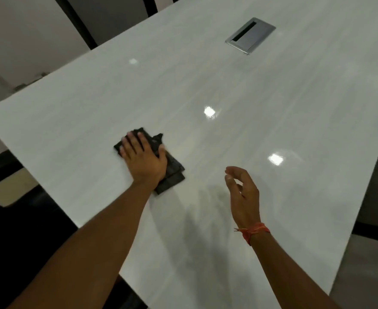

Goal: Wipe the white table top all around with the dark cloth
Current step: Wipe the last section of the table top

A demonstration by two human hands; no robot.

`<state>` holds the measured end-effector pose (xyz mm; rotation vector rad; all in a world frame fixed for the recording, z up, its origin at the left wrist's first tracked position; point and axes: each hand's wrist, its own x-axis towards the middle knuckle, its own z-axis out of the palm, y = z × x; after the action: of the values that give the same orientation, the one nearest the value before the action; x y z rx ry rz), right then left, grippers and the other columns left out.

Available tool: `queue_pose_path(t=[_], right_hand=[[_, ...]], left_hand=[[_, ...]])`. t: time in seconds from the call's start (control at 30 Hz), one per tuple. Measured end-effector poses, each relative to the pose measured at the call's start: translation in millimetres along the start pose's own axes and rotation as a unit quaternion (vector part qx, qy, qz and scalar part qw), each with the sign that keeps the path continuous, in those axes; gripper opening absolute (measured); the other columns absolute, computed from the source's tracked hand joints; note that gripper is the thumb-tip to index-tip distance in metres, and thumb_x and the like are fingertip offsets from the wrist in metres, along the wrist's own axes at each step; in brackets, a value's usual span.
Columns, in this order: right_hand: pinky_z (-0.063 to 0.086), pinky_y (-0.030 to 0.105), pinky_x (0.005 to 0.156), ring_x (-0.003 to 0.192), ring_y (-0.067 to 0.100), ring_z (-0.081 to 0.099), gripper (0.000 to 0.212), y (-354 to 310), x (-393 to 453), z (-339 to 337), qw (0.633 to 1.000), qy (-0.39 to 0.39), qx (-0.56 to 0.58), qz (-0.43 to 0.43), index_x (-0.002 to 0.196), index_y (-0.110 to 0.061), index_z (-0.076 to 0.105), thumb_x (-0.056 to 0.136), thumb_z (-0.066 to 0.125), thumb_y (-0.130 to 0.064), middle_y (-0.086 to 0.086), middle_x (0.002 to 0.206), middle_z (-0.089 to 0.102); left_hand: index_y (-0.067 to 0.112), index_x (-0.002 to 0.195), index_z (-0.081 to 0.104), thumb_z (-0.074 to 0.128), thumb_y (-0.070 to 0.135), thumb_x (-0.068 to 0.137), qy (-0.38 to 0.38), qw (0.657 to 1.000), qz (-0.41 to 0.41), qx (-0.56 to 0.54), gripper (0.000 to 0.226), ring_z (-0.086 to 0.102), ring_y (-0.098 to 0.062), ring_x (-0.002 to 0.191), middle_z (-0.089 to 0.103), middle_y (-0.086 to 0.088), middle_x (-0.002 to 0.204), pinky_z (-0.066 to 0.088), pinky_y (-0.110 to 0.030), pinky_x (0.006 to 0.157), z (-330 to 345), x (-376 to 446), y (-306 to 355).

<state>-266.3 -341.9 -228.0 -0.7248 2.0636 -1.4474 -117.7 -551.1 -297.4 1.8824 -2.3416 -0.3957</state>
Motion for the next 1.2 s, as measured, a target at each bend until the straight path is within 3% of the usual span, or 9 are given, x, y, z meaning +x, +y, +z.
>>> queue_pose_path(t=[0.17,0.3,0.43,0.6,0.67,0.8,0.93,1.1,1.2], right_hand=[[0.053,0.038,0.088,0.109,0.019,0.064,0.024,-14,-6,-55,0.993,0.094,0.059,-0.051,0.113,-0.008,0.065,0.099,0.049,-0.021,0.004,0.113,0.069],[0.053,0.043,0.091,0.109,0.022,0.062,0.021,-7,8,-111,0.988,0.145,0.048,-0.034,0.11,-0.016,0.063,0.105,0.043,-0.017,0.005,0.112,0.066],[0.038,0.032,0.106,0.119,0.022,0.053,0.044,51,55,-140,0.984,0.102,-0.144,-0.019,0.121,-0.008,0.062,0.099,0.038,-0.038,0.011,0.126,0.061],[0.017,0.05,0.121,0.143,0.034,0.033,0.052,113,117,-183,0.913,0.016,-0.393,-0.11,0.137,-0.008,0.054,0.099,0.032,-0.037,0.017,0.15,0.043],[0.017,0.049,0.122,0.144,0.031,0.031,0.051,116,123,-186,0.919,0.02,-0.366,-0.143,0.137,-0.008,0.054,0.097,0.033,-0.031,0.016,0.151,0.042],[0.02,0.022,0.12,0.142,0.02,0.033,0.046,118,121,-193,0.975,0.125,-0.134,-0.123,0.134,-0.003,0.054,0.089,0.044,-0.008,0.017,0.149,0.042],[0.037,0.047,0.116,0.14,0.025,0.039,0.049,116,123,-194,0.975,0.201,0.025,-0.09,0.133,-0.002,0.052,0.085,0.042,0.001,0.017,0.146,0.043],[0.036,0.05,0.115,0.137,0.024,0.043,0.048,110,120,-194,0.972,0.214,0.078,-0.064,0.132,-0.01,0.052,0.087,0.04,0.002,0.015,0.142,0.048],[0.04,0.049,0.113,0.132,0.02,0.05,0.041,103,123,-200,0.961,0.229,0.155,-0.026,0.131,-0.009,0.055,0.092,0.043,-0.003,0.012,0.137,0.054]], left_hand=[[0.002,0.151,0.033,0.035,0.052,0.095,0.017,0.975,0.22,-0.027,0.075,0.02,-0.05,0.146,0.026,-0.027,0.158,0.012,-0.061,0.12,41,-46,128],[0.021,0.158,0.016,0.035,0.057,0.099,-0.107,0.922,0.371,-0.043,0.072,-0.008,-0.035,0.153,-0.001,-0.009,0.167,0.001,-0.054,0.123,43,-175,160],[0.019,0.155,0.029,0.036,0.058,0.097,-0.071,0.949,0.307,-0.008,0.07,0.007,-0.037,0.153,0.013,-0.012,0.165,0.008,-0.053,0.123,31,-154,94],[0.018,0.157,0.022,0.014,0.066,0.091,-0.039,0.992,0.101,0.059,0.082,0.008,-0.048,0.149,0.014,-0.02,0.164,0.006,-0.058,0.121,20,-55,87],[0.017,0.158,0.02,0.011,0.067,0.089,-0.027,0.993,0.104,0.055,0.085,0.004,-0.049,0.149,0.011,-0.02,0.164,0.003,-0.058,0.121,38,-33,142],[0.014,0.151,0.038,0.028,0.06,0.093,0.005,0.957,0.287,0.025,0.075,0.018,-0.053,0.145,0.027,-0.023,0.159,0.016,-0.065,0.116,87,-43,275],[0.026,0.158,0.017,0.024,0.064,0.098,-0.068,0.91,0.408,0.038,0.072,-0.008,-0.036,0.153,0.001,-0.01,0.167,0.003,-0.055,0.123,83,-112,290],[0.021,0.155,0.031,0.021,0.066,0.096,-0.052,0.946,0.314,0.059,0.074,0.01,-0.041,0.151,0.014,-0.012,0.165,0.015,-0.057,0.12,46,-107,162],[0.02,0.156,0.028,0.015,0.07,0.094,-0.029,0.971,0.227,0.071,0.08,0.014,-0.047,0.147,0.018,-0.016,0.164,0.01,-0.056,0.12,42,-48,169]])
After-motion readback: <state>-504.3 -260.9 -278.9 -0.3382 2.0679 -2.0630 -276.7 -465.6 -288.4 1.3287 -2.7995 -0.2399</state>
